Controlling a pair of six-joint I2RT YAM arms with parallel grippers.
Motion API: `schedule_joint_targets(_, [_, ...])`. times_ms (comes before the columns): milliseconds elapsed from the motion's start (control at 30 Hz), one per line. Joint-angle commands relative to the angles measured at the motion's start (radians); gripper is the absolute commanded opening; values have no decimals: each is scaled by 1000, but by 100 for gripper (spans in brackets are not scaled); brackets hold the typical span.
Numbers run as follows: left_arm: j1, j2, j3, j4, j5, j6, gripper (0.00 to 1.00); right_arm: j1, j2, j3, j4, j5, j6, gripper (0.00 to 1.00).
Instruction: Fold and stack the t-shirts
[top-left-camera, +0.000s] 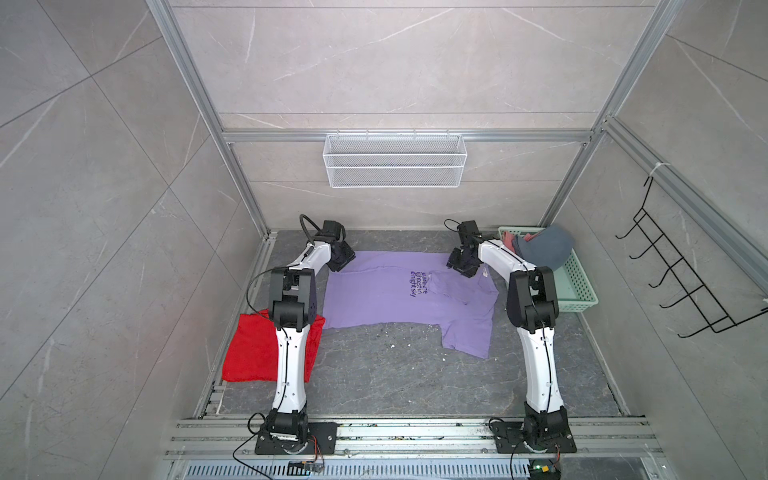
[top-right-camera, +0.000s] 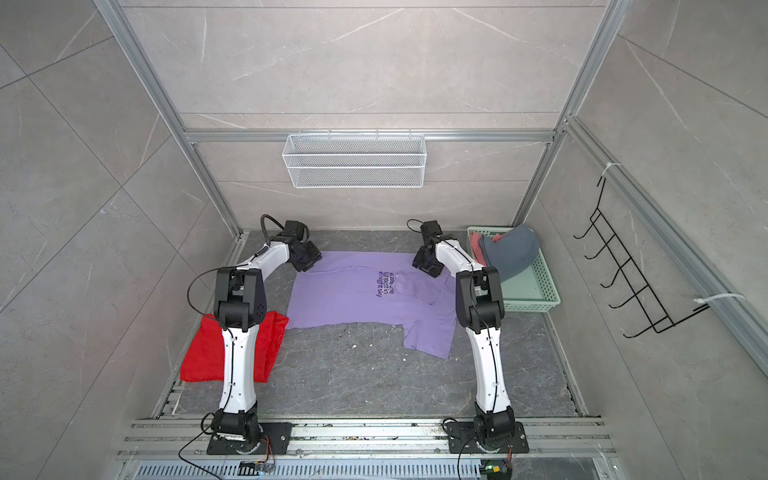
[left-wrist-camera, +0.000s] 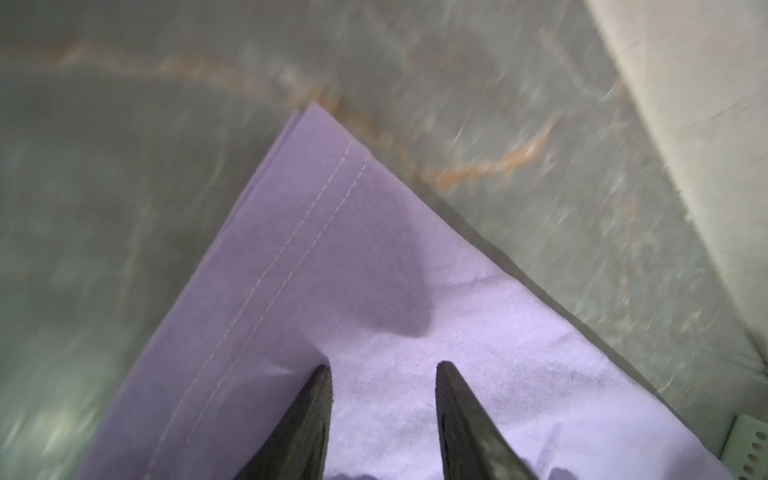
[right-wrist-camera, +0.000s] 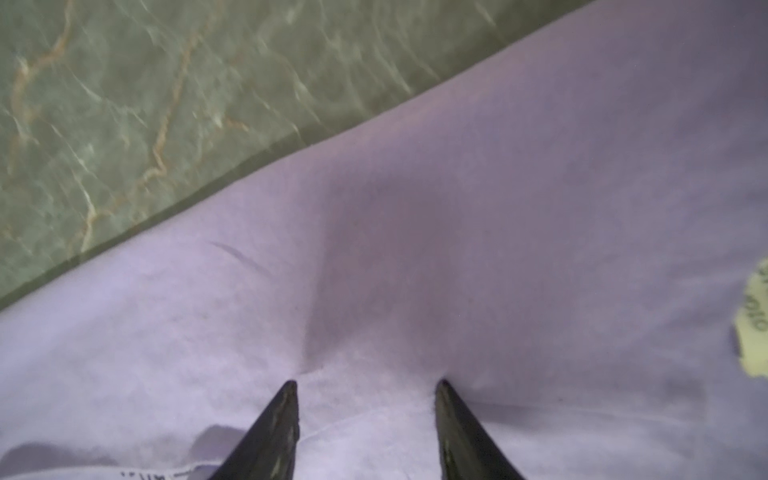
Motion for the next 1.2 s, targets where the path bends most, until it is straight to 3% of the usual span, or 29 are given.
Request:
schedule_joint_targets(0, [8, 92, 63, -106, 42, 44, 45, -8, 111, 117, -126, -25, 15, 54])
schedule_joint_targets(167, [25, 58, 47, -42, 57, 30, 45, -13, 145, 264, -209, -19, -11, 54])
schedule_joint_targets(333, [29, -80, -76, 50, 44, 58, 50, -13, 40, 197, -169, -18, -71, 54])
schedule_joint_targets(500, [29, -327, -310, 148, 26, 74, 53, -14, -229, -92, -10, -44, -87, 55])
schedule_joint_targets(800, [25, -649, -689, 75, -2, 79, 54, -13, -687, -682, 150, -40, 13, 61])
schedule_joint_targets(933, [24, -742, -827, 25, 0, 62, 54, -13, -833, -877, 154, -34, 50, 70])
schedule_joint_targets(1167, [21, -855, -1040, -2, 1, -33, 51, -13, -978, -1122, 194, -62, 134, 72])
